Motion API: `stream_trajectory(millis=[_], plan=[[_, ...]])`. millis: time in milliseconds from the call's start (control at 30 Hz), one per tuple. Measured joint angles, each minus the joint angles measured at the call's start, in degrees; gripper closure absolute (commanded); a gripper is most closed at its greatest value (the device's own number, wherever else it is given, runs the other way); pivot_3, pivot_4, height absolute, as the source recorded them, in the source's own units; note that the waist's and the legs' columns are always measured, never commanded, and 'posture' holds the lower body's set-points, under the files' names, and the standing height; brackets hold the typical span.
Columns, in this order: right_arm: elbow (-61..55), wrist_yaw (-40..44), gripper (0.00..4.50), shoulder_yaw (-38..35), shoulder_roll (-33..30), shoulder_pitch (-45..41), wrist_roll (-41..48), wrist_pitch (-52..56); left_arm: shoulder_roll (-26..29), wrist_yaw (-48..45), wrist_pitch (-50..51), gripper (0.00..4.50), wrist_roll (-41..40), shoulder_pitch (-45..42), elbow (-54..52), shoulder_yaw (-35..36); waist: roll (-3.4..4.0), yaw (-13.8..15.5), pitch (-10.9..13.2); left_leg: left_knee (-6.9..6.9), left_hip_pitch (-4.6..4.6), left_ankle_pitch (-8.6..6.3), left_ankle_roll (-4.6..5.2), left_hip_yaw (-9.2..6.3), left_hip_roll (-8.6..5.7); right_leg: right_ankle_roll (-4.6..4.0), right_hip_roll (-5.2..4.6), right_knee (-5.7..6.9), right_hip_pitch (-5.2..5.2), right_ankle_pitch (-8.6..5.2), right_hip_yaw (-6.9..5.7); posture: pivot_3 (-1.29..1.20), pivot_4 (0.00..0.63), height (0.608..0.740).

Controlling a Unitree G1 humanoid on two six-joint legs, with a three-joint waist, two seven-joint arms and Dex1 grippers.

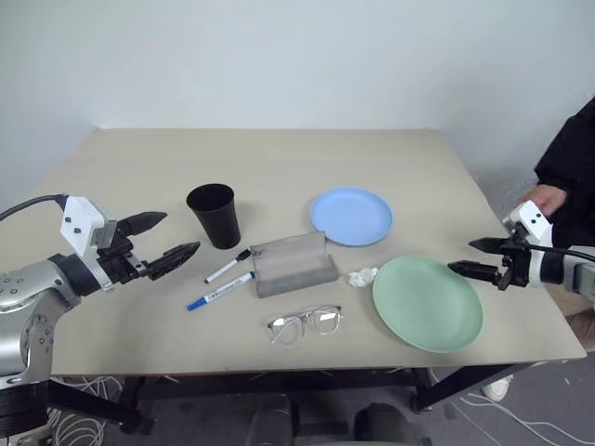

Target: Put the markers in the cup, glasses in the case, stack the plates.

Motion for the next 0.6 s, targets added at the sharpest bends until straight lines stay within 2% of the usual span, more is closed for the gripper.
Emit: stream_trajectory(millis=[200,600], plan=[[3.6,0.7,0.0,0.9,-0.3,-2.3,-1.0,-0.5,-2.3,-1.0,-0.8,0.03,-0.1,2.8,-0.5,-0.5,0.02,-0.1,0.0,0.03,0.0,0.0,0.0,0.02,0.03,0.0,0.02,0.0,0.0,0.01,-0.01,0.0,0.0,0.712],[10.7,0.0,0.0,3.9,0.5,-1.2,-3.6,-0.5,-5.3,0.2,-2.5,0.03,0.3,5.4,-1.7,-1.4,0.09,-0.1,-0.1,0.1,0.01,0.0,0.0,0.01,0.04,0.0,0.03,0.02,0.03,0.06,-0.04,0.0,0.0,0.712]])
